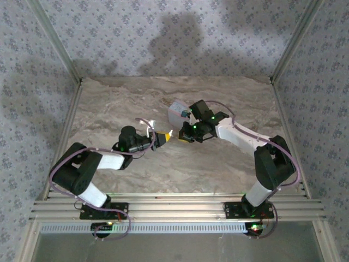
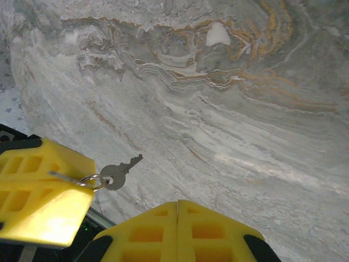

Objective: Unlock a padlock with a key

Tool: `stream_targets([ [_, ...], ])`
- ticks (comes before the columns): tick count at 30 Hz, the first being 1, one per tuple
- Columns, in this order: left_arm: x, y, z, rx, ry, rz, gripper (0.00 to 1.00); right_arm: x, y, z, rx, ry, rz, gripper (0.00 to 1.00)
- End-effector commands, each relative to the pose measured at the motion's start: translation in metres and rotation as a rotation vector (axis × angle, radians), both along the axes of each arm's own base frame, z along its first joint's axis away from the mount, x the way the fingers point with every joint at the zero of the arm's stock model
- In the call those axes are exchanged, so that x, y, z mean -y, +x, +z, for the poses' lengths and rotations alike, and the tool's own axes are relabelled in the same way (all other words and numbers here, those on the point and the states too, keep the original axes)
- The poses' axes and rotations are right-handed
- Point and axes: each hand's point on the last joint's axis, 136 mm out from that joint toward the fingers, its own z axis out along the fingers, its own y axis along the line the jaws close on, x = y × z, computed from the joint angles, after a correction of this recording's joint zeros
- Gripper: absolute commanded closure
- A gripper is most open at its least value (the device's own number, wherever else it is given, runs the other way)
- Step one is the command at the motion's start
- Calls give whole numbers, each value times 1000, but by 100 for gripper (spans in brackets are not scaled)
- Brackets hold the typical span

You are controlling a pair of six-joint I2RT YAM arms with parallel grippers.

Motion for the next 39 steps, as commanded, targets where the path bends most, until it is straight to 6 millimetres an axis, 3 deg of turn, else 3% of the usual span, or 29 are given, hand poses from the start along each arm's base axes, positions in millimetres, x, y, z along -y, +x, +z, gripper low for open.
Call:
stream_targets([
  [1,-7,-4,2,24,34,7,100,13,5,32,107,-46,-17,100],
  [6,-13,-11,4,12,123,3,100,42,21,57,200,-140,-103,100],
  [8,-15,-11,9,11,163,3,100,53,31,67,232,-190,-147,89],
  [11,-17,-10,21,27,185,9,100,61,52,83,308,-270,-185,62],
  [14,-18,-8,29,37,205,16,100,62,66,87,354,-367,-185,50],
  [18,-18,-4,35,49,210,26,100,60,94,82,411,-510,-153,39],
  [28,-21,-3,14,11,239,21,100,27,153,30,415,-692,111,30],
  [32,-23,-5,10,0,233,23,100,16,137,5,391,-731,181,40],
  [39,-30,-9,1,-16,251,39,100,1,75,-19,425,-813,236,56],
])
